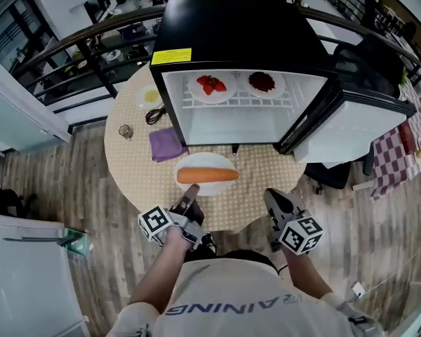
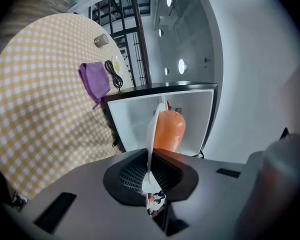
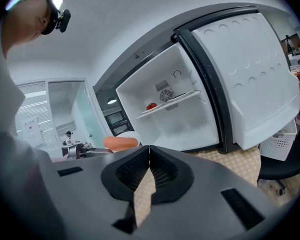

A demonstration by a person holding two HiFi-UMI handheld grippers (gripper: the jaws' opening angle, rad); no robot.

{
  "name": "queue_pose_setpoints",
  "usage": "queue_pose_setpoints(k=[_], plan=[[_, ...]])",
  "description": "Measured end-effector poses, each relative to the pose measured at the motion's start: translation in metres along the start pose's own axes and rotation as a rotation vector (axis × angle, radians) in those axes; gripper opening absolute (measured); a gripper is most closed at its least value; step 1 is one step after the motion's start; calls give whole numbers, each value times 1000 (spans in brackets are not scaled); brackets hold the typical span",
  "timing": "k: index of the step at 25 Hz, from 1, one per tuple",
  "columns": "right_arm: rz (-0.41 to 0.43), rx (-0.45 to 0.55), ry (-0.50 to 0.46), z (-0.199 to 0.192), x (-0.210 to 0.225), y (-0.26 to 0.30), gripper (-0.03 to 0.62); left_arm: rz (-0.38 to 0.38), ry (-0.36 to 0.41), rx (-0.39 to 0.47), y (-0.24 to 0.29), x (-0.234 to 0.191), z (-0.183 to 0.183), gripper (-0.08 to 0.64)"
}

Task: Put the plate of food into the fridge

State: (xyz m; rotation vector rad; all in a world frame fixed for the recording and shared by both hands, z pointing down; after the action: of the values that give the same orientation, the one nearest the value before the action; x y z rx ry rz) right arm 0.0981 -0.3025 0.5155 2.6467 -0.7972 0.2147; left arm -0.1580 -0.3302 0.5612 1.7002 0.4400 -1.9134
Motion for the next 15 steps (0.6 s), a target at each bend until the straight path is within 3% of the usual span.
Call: queue_pose_setpoints(k=[7,10,15], plan=[[-34,-9,1,9,-16,22,23,36,-10,-58,19,-8,15,25],[-39,-21,7,8,-12,22,23,76,-20,-58,27,-16,12,25],[-9,-34,8,9,4,26,23,67,-18,-17,56,-18,10,25]])
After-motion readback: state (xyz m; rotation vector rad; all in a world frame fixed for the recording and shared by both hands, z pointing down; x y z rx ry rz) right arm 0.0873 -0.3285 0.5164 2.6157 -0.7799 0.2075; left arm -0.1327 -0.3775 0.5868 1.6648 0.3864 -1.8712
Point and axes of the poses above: the fingertips, and each gripper's own axes: y forward along the fingers, x to its right, z out of its top, the point moved 4 cm from there along -y, backward along the fingers, and after that the axes turned 13 degrees about -y, right-handed, at the moved point
